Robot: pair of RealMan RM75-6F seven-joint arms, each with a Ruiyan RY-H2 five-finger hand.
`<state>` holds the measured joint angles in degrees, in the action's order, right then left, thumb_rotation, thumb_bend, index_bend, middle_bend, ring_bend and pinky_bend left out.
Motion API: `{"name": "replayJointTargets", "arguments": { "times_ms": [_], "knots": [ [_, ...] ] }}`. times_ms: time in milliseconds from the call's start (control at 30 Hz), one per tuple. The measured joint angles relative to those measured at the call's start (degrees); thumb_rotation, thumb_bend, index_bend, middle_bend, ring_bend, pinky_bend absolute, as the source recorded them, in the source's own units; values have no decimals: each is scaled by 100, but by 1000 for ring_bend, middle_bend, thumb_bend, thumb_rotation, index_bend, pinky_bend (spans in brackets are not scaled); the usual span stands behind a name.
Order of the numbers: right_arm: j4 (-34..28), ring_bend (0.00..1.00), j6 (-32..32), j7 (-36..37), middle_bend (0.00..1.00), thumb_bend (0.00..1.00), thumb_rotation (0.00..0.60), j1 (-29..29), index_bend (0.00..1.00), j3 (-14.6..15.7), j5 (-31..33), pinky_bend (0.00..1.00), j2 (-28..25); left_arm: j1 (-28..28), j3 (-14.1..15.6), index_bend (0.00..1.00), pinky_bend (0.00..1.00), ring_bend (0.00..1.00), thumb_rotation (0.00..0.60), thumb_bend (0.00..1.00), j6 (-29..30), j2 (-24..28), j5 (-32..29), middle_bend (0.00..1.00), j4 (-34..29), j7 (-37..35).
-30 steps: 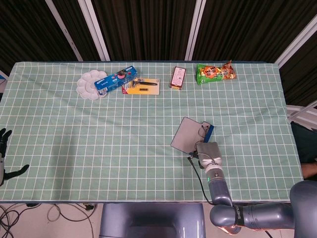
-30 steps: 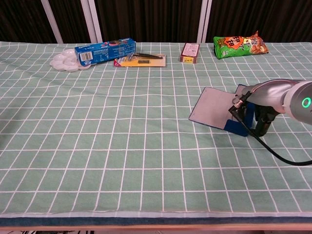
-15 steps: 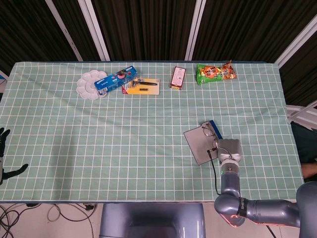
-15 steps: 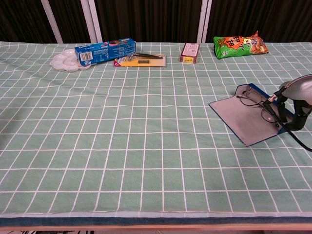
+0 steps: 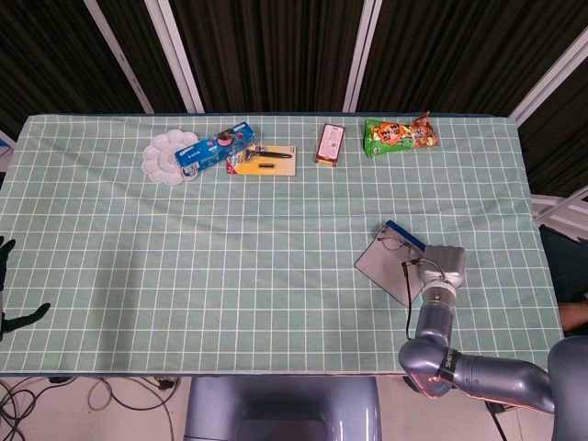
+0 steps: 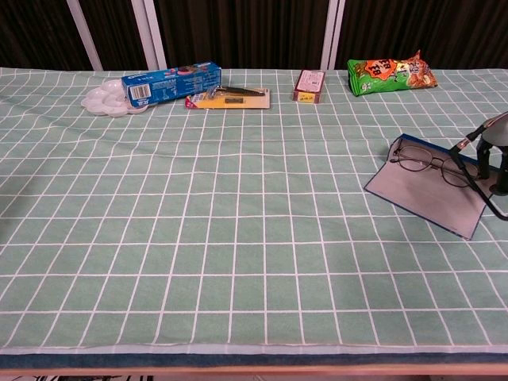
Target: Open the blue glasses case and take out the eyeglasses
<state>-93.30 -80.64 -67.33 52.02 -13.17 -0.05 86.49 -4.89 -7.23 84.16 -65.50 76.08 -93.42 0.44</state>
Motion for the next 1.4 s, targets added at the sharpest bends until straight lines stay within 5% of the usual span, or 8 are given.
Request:
{"name": "replayJointTargets", "arguments": {
  "times_ms": [567,867,1400],
  "knots": [
    [630,1000,123,-268,989,472,600,123,134,-468,128,978,223,19,-31,0,0,0,600,8,7,19,-69,0,-26,-19],
    [352,1000,115,-66,989,414,600,159,48,-659,-276,978,194,12,-25,0,0,0,600,8,-17,19,-64,0,-34,-16],
    [885,1000,595,-196,989,445,600,348,134,-1117,396,978,361,40,-12,0,0,0,600,8,38,4,-52,0,-19,40]
  ]
}}
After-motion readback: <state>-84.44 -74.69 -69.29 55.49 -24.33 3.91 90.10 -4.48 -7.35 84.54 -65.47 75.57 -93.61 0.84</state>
